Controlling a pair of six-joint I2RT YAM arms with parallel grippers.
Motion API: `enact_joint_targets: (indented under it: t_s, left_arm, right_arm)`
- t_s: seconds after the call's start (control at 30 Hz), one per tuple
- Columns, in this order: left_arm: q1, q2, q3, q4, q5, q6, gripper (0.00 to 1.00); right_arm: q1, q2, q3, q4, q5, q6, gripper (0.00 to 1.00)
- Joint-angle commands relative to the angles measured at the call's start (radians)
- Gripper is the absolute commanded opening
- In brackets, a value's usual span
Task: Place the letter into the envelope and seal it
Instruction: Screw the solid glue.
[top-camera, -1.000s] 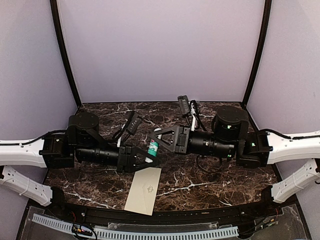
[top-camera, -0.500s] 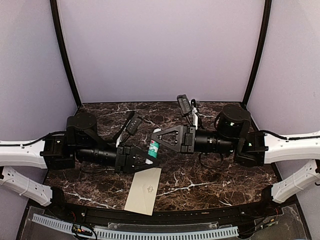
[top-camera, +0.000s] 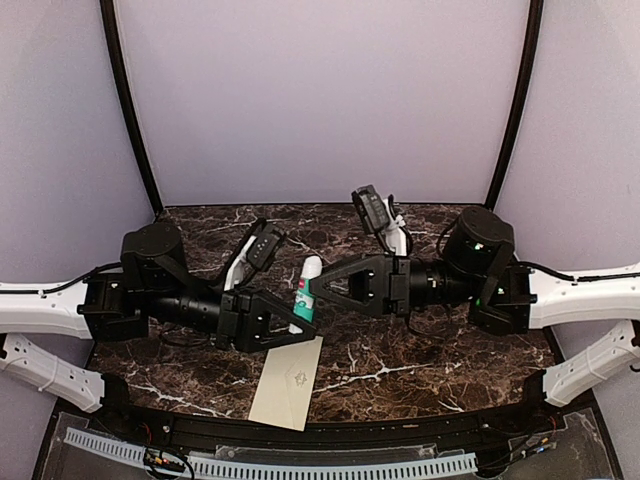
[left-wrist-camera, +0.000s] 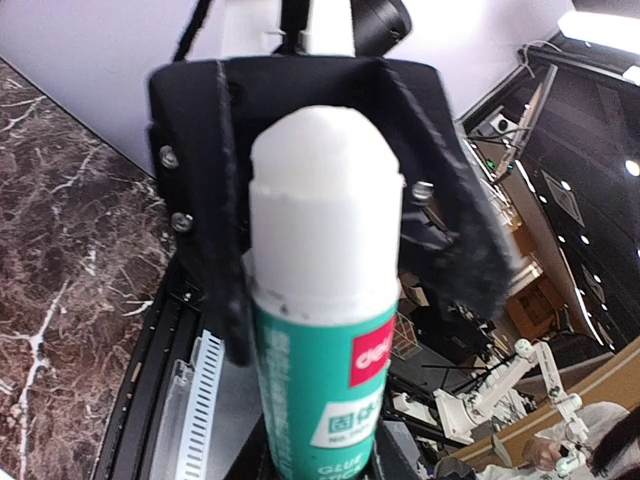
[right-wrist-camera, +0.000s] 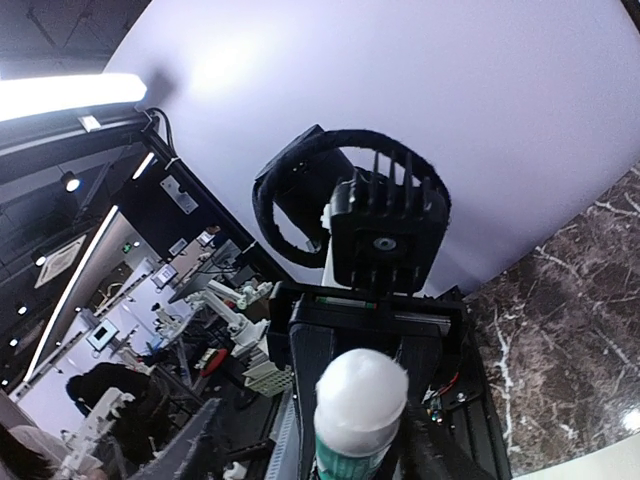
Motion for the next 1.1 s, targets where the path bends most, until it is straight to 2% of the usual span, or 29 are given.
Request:
enact_joint_targets:
  t_s: [0.0, 0.07, 0.13, 0.27, 0.43, 0.6, 1.07]
  left_arm:
    - [0.005, -0.053, -0.007, -0.071, -0.18, 0.052, 0.0]
    - [0.005, -0.068, -0.001, -0.132, -0.286, 0.069, 0.0]
    - [0.005, -0.075, 0.006, -0.197, -0.401, 0.071, 0.0]
    - [0.005, -0.048, 0.034, -0.312, -0.581, 0.043, 0.0]
    - [0.005, 0.024, 0.074, -0.396, -0.663, 0.019, 0.0]
    - [0.005, 0.049, 0.074, -0.371, -0.662, 0.009, 0.0]
    - [0.005, 0.076, 0.057, -0.336, -0.622, 0.0, 0.0]
  right_arm:
    - [0.005, -0.066, 0.0, -0.076, 0.112, -0.042, 0.69]
    - [0.008, -0.092, 0.0, -0.149, 0.212, -0.044, 0.79]
    - [0.012, -0.106, 0.001, -0.214, 0.33, -0.028, 0.81]
    - [0.044, -0.067, 0.046, -0.327, 0.545, 0.036, 0.77]
    - [0.098, 0.073, 0.227, -0.594, 0.741, 0.071, 0.68]
    - [0.113, 0.165, 0.318, -0.719, 0.811, 0.098, 0.6]
    - [0.114, 0.296, 0.406, -0.726, 0.76, 0.079, 0.45]
